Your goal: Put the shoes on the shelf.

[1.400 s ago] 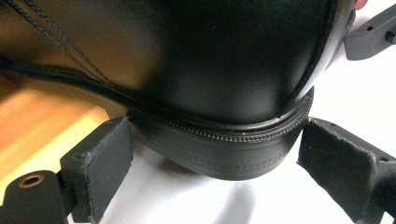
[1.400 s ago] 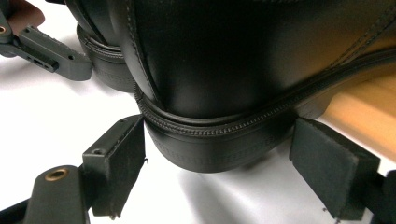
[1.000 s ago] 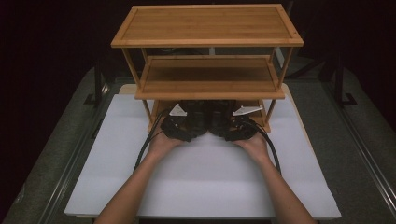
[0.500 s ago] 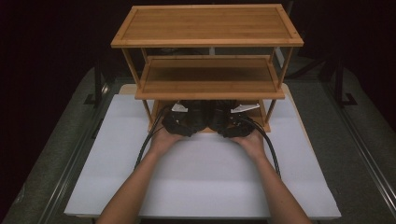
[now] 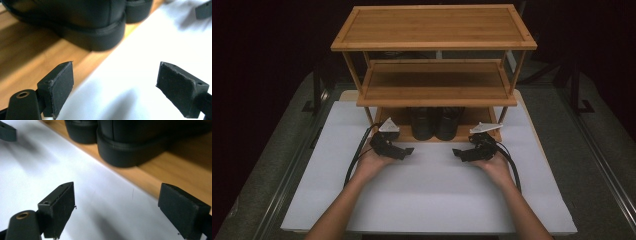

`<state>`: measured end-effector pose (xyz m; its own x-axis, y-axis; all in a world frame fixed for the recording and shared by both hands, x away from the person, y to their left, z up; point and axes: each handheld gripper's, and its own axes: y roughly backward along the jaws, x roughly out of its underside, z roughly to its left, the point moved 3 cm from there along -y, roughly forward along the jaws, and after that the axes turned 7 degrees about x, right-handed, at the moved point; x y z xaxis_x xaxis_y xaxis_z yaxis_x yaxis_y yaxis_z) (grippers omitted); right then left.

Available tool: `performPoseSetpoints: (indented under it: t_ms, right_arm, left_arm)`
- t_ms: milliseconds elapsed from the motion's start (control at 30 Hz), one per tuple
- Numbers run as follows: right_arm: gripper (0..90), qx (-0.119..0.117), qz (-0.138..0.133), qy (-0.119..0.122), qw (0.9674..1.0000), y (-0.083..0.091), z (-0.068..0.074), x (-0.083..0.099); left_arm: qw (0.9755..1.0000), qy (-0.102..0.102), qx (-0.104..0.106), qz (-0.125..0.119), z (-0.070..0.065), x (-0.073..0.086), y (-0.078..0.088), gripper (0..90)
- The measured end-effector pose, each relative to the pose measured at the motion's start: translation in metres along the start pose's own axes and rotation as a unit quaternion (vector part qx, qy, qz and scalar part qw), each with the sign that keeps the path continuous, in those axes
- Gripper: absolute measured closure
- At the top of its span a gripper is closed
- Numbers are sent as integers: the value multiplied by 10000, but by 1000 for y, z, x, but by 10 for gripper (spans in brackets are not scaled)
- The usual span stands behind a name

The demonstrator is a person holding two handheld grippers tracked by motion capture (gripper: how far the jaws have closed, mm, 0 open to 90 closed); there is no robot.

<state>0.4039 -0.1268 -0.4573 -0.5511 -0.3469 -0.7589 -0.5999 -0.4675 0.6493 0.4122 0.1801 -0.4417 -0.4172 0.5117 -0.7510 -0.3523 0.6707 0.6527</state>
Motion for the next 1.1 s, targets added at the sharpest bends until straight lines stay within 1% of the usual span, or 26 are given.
performPoseSetpoints:
  t_ms: [67, 100, 167, 233, 333, 433, 533, 633, 667, 700, 767, 867, 967, 1033, 1100]
  right_arm:
    - [135, -6, 26, -47, 10000, 8, 0, 7]
    - [134, 8, 40, -46, 10000, 17, -1, 14]
    - [133, 21, 22, -42, 10000, 20, -2, 16]
    - [130, 57, -2, -29, 10000, 31, -4, 23]
    - [127, 122, -13, -59, 9999, 47, -8, 35]
    - [118, 254, 26, -54, 9997, 61, -11, 48]
    - [119, 319, 18, -137, 9994, 77, -14, 64]
    - [119, 382, 71, -162, 9991, 91, -16, 80]
    - [119, 424, 87, -154, 9989, 96, -16, 85]
    - [119, 523, 130, -145, 9984, 103, -18, 96]
    - [119, 570, 150, -146, 9982, 106, -18, 100]
    - [119, 721, 234, -107, 9971, 113, -21, 112]
    - [119, 808, 276, -93, 9963, 116, -23, 117]
    - [117, 854, 358, -87, 9957, 114, -24, 121]
    - [111, 888, 380, -36, 9953, 113, -23, 123]
  left_arm:
    - [10000, 2, 2, 1, -5, 8, 8, 135]
    - [10000, 16, 4, -11, -8, 13, 12, 135]
    - [10000, 38, 14, -16, -12, 23, 20, 135]
    - [10000, 66, -11, -8, -15, 33, 29, 135]
    - [9999, 38, -93, 102, -19, 48, 44, 133]
    - [9998, 112, -171, 80, -23, 61, 62, 132]
    - [9995, 164, -271, 77, -26, 74, 78, 133]
    - [9988, 150, -388, 240, -31, 91, 94, 133]
    - [9987, 175, -407, 271, -33, 97, 99, 131]
    - [9984, 205, -443, 272, -34, 102, 103, 127]
    - [9983, 285, -458, 241, -38, 112, 111, 127]
    - [9984, 302, -439, 211, -44, 123, 117, 127]
    - [9980, 283, -488, 268, -47, 132, 118, 117]
    - [9981, 284, -451, 309, -47, 136, 115, 108]
    - [9978, 213, -487, 408, -47, 140, 110, 95]
